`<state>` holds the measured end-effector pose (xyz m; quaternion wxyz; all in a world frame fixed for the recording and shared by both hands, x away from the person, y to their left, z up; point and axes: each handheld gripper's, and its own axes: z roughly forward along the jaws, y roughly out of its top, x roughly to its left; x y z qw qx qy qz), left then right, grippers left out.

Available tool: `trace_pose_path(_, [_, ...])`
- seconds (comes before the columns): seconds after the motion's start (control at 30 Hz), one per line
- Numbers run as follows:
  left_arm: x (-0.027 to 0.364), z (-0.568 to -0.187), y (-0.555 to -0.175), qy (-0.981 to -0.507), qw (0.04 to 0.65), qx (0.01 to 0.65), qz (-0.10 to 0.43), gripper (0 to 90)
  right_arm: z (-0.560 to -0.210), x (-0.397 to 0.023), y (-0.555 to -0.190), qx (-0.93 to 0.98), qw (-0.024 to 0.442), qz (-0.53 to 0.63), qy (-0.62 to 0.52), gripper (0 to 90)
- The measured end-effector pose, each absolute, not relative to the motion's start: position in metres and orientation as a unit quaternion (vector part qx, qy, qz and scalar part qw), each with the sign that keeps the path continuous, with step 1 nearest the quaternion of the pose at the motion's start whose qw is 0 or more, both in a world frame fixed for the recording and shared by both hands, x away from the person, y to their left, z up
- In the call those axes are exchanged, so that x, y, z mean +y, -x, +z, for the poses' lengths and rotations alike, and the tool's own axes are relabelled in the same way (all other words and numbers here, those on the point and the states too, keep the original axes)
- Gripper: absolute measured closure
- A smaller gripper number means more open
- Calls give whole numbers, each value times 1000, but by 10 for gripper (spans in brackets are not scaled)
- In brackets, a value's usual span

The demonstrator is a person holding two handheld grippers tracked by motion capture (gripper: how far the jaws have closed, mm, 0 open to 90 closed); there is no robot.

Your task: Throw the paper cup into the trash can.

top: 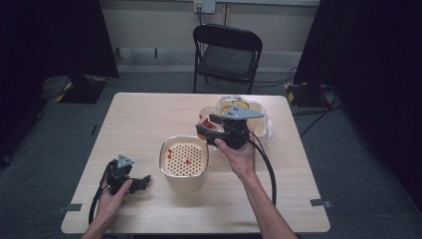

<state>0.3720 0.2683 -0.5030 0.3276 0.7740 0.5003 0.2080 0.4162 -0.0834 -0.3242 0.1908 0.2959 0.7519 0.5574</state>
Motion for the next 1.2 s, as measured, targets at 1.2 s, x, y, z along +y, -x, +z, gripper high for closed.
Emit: trace_pose_path(1.2, [268,-503,-372,-774,327,501,209,0,-335,-28,-416,842,452,282,-83,454])
